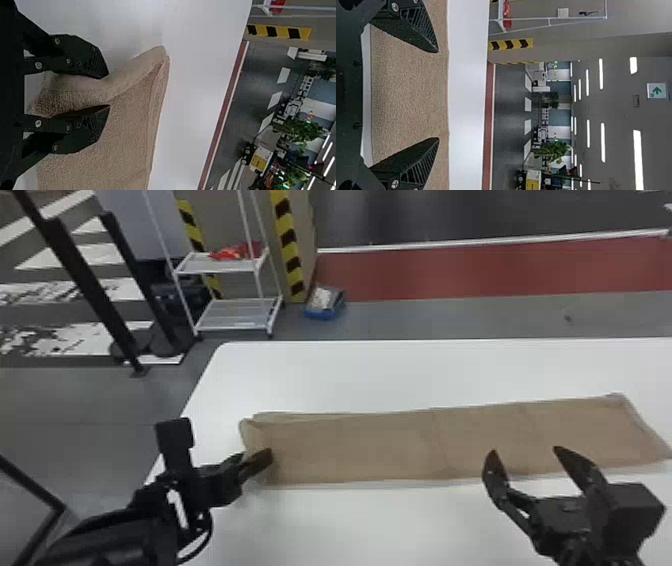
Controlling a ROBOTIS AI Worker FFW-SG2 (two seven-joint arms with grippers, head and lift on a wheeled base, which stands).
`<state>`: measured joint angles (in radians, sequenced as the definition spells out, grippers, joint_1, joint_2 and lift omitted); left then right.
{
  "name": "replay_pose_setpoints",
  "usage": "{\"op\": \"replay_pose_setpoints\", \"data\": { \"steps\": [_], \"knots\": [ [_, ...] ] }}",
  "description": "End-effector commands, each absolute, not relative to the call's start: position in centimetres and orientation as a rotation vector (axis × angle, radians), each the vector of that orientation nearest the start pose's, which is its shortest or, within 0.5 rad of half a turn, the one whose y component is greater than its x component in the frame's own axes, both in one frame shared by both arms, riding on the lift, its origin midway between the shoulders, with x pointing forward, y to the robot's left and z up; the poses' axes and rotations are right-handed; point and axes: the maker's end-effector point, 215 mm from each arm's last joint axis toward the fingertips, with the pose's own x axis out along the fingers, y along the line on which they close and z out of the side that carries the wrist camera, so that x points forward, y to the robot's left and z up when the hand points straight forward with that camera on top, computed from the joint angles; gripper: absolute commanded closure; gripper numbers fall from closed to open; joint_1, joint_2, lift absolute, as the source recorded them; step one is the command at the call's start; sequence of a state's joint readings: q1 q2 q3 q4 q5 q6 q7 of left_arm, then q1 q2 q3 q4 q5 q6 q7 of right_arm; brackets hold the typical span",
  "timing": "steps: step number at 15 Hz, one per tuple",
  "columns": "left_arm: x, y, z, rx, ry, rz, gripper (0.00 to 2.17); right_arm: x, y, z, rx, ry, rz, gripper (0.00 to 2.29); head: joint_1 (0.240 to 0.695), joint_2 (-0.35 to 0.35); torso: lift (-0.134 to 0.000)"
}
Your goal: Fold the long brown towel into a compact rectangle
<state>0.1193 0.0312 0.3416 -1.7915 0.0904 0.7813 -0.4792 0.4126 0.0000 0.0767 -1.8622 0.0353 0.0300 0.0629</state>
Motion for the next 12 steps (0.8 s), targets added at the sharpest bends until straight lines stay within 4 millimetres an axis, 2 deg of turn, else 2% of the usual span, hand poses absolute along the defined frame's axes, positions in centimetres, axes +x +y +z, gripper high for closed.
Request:
{"op": "replay_pose_setpoints", "data": {
  "steps": [1, 2, 4, 6, 9, 12],
  "knots": [
    [48.5, 31.0, -48.0, -0.275, 0.6, -0.16, 2.07, 46.1, -16.9, -40.8, -0.003, 0.15, 0.136, 0.1, 0.695, 0.164, -0.095],
    [48.6, 31.2, -47.9, -0.267, 0.598, -0.157, 2.15, 46.1, -16.9, -40.8, -0.003, 0.15, 0.136, 0.1, 0.695, 0.163, -0.095],
    [48.5, 31.5, -47.6, -0.26, 0.594, -0.165, 2.15, 46.0, -17.0, -40.9, 0.0, 0.153, 0.135, 0.1, 0.695, 0.165, -0.095],
    [48.7, 33.0, -46.9, -0.26, 0.58, -0.152, 2.15, 46.0, -17.0, -40.8, -0.002, 0.152, 0.135, 0.1, 0.695, 0.166, -0.095],
    [49.0, 37.9, -45.5, -0.258, 0.569, -0.09, 2.15, 46.0, -17.1, -40.9, -0.001, 0.153, 0.133, 0.1, 0.695, 0.191, -0.095],
    [49.0, 44.2, -43.9, -0.237, 0.57, -0.006, 2.15, 46.0, -17.1, -40.8, 0.001, 0.152, 0.133, 0.1, 0.695, 0.246, -0.095]
  ]
}}
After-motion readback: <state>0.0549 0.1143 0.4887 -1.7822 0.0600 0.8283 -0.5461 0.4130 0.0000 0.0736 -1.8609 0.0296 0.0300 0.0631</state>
